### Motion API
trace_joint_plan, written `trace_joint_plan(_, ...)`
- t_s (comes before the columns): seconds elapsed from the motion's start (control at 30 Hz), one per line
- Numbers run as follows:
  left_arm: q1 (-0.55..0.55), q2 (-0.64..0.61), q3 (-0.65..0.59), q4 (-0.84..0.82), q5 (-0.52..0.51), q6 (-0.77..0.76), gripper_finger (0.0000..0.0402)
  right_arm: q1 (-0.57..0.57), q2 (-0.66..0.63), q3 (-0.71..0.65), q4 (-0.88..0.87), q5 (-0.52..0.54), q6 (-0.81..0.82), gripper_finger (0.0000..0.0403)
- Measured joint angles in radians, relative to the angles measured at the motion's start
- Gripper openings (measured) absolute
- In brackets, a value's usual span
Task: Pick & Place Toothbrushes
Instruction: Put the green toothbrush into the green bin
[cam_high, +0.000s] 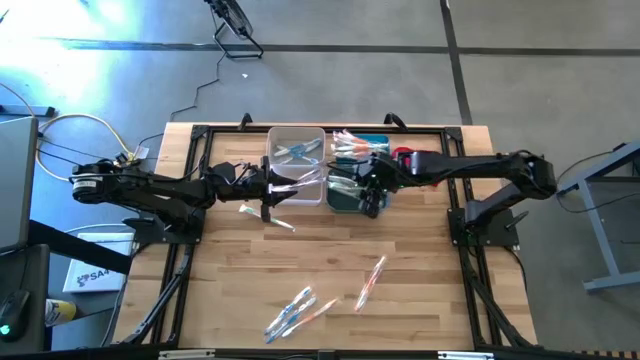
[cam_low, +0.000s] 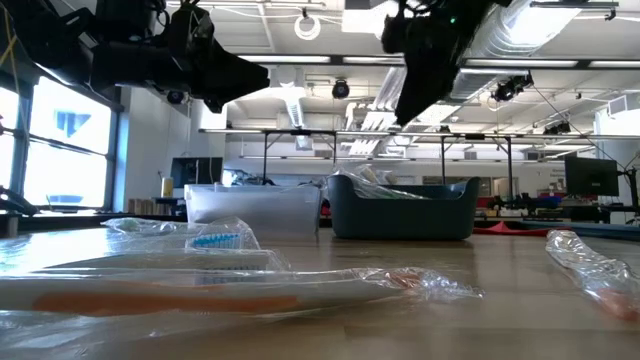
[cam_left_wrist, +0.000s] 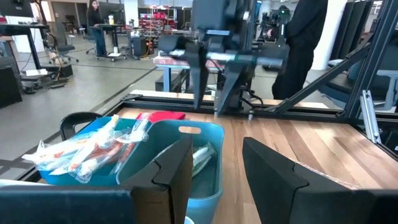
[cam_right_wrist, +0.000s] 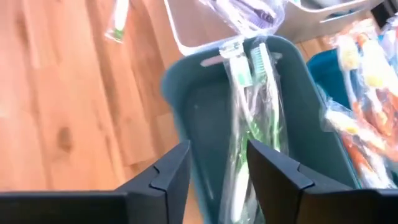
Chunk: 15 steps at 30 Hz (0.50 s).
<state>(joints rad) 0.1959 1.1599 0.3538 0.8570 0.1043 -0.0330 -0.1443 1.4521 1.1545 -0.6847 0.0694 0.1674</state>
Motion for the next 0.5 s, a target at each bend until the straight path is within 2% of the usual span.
trace_joint_plan(0.3, 0.000, 0.000, 0.000, -0.101, 0.000, 0.001, 0.0138, 0.066, -0.118, 0.000, -0.085, -0.045, 0.094, 0.0089)
trace_joint_plan(0.4, 0.000, 0.000, 0.000, -0.133, 0.000, 0.001, 0.0138, 0.094, -0.137, -0.019, -0.133, -0.063, 0.100, 0.0059)
trace_joint_plan(0.5, 0.000, 0.000, 0.000, -0.144, 0.000, 0.001, 0.0138, 0.120, -0.169, -0.071, -0.108, -0.051, 0.137, 0.0020)
